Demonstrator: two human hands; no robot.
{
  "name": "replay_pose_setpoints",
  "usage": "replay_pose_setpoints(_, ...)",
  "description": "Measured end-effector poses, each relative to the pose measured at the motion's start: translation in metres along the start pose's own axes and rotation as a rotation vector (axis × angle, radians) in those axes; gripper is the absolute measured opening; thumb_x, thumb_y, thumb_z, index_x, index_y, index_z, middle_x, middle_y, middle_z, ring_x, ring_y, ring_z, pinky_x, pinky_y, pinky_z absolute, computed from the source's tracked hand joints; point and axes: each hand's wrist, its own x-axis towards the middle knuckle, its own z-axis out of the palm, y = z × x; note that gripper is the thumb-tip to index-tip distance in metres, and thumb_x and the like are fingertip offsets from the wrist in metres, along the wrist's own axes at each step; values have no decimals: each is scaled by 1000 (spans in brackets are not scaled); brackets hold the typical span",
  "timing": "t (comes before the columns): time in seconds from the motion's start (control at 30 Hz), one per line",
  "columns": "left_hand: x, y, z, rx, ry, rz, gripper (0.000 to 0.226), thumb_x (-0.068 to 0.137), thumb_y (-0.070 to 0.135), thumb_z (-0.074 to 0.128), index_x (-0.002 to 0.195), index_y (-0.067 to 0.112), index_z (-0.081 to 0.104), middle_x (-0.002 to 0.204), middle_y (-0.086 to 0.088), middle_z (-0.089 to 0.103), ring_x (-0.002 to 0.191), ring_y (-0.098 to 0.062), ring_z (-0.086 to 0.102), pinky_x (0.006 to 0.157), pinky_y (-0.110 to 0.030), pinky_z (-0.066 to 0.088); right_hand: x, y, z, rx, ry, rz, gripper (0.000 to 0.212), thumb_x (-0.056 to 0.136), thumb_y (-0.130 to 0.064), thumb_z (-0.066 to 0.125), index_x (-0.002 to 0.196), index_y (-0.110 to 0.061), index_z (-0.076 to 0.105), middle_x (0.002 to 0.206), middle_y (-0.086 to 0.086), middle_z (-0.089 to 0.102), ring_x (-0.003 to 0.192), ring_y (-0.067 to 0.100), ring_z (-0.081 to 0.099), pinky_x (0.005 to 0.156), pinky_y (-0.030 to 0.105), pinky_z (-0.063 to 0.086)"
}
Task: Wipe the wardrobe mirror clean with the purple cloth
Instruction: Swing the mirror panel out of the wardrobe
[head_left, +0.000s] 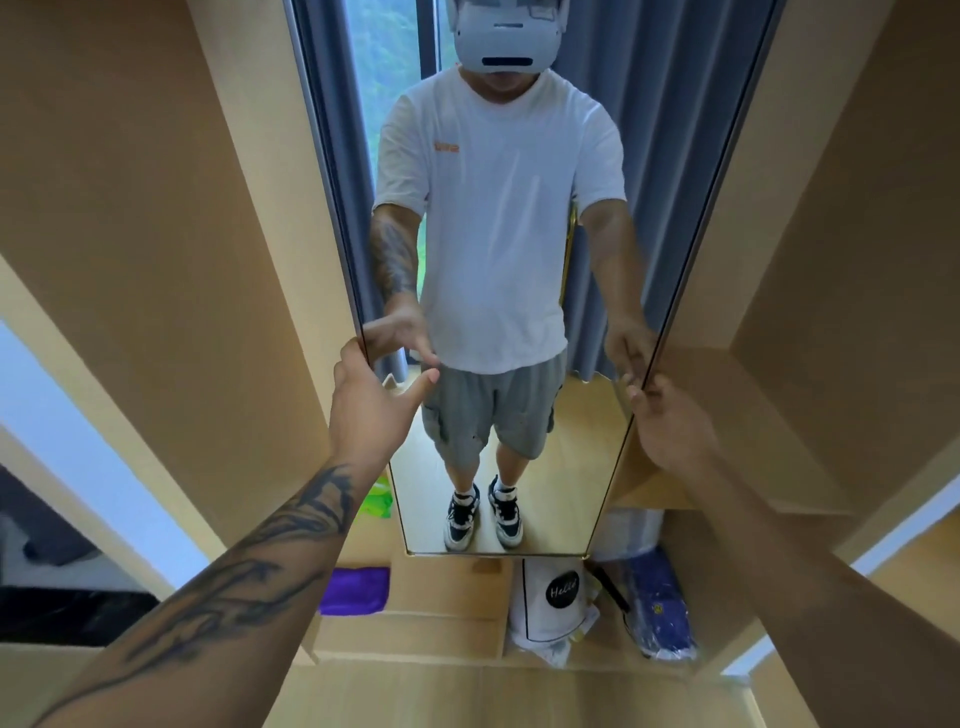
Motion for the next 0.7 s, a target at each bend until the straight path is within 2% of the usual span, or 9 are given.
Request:
replay_pose_setpoints(0.1, -17, -9, -2, 19, -27, 38, 97, 79, 65, 78, 155, 34, 28, 150, 1, 52, 130, -20, 58, 98, -36, 51, -12, 7, 19, 36, -94, 86, 59, 106, -58, 41, 148, -16, 38, 134, 11, 61, 115, 35, 61, 83, 39, 43)
replay_pose_setpoints(0.13, -25, -15, -1, 54, -23, 56, 94, 81, 65, 75, 156, 35, 26, 150, 1, 53, 131, -21, 57, 96, -35, 49, -16, 12, 28, 41, -121, 110, 63, 105, -58, 43, 151, -16, 34, 137, 13, 59, 120, 38, 59, 87, 41, 45)
replay_pose_setpoints(0.2, -43, -30, 3, 162, -32, 59, 90, 86, 65, 69, 158, 33, 24, 150, -6, 52, 133, -28, 55, 95, -37, 48, -25, 24, 47, 17, -161, 152, 64, 104, -57, 46, 150, -15, 32, 139, 16, 59, 123, 40, 59, 98, 48, 49)
replay_pose_setpoints(0.3, -71, -58, 10, 361, -137, -20, 88, 92, 69, 59, 161, 28, 22, 154, -10, 47, 133, -34, 55, 102, -51, 50, -42, 40, 78, -17, -194, 196, 67, 102, -50, 53, 150, -10, 30, 145, 20, 55, 130, 42, 54, 106, 52, 46)
replay_pose_setpoints(0.4, -96, -87, 16, 500, -233, -24, 79, 95, 71, 50, 158, 29, 28, 152, -8, 50, 133, -33, 54, 100, -50, 48, -61, 50, 109, -4, -255, 228, 86, 102, -41, 59, 162, -7, 7, 158, 22, 41, 142, 41, 44, 114, 49, 41)
replay_pose_setpoints(0.47, -107, -107, 20, 574, -301, -24, 75, 96, 71, 46, 156, 32, 28, 150, -8, 51, 130, -35, 55, 97, -51, 48, -72, 53, 132, -23, -335, 253, 91, 103, -40, 58, 165, -10, -2, 161, 24, 37, 144, 41, 42, 113, 49, 40)
replay_pose_setpoints(0.6, -118, -147, 24, 652, -435, -59, 71, 97, 71, 44, 156, 34, 31, 149, -6, 52, 126, -34, 57, 102, -53, 45, -89, 47, 183, -109, -450, 215, 87, 101, -42, 58, 166, -17, 5, 151, 25, 49, 136, 42, 50, 111, 49, 43)
replay_pose_setpoints(0.7, -119, -182, 20, 673, -508, -70, 69, 97, 71, 44, 156, 35, 34, 152, -2, 51, 136, -32, 50, 109, -55, 40, -99, 33, 227, -169, -521, 149, 80, 100, -43, 60, 163, -17, 19, 146, 19, 56, 133, 37, 54, 105, 40, 43)
